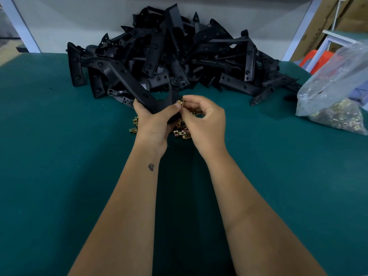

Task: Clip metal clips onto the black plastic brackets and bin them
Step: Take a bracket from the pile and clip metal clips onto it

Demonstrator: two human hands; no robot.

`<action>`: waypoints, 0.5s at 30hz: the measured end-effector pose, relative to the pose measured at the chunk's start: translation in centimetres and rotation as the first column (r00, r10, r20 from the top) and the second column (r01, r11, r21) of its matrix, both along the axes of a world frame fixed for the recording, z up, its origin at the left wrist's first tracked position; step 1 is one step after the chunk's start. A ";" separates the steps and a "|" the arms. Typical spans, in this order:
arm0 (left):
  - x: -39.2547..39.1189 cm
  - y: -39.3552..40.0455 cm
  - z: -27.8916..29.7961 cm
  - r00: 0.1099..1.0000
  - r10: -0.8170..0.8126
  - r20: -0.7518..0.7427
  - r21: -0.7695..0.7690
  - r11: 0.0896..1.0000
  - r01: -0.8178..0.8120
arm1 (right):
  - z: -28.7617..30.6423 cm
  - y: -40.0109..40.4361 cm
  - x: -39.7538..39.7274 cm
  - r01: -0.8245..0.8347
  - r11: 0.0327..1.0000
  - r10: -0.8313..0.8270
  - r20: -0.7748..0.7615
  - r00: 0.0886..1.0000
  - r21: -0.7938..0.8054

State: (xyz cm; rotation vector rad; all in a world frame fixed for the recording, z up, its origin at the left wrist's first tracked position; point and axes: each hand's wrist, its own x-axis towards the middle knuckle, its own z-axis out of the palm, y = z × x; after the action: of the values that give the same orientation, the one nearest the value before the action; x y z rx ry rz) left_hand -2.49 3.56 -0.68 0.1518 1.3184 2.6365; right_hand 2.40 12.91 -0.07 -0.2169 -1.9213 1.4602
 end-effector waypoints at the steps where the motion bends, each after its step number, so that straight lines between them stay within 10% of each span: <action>1: 0.0 0.0 0.0 1.000 -0.001 -0.005 0.002 1.000 0.001 | 0.0 0.0 0.0 -0.002 1.000 0.002 0.003 1.000 -0.003; 15: -1.2 -0.7 -0.3 0.992 0.101 0.075 0.167 0.980 -0.112 | -0.3 0.1 0.1 0.122 0.976 -0.113 -0.058 0.992 0.180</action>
State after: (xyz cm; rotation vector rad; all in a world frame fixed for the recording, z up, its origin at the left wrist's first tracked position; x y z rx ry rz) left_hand -3.71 2.87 -0.95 0.0175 1.1080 2.8174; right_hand 2.50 13.03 -0.33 -0.2055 -1.9566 1.1928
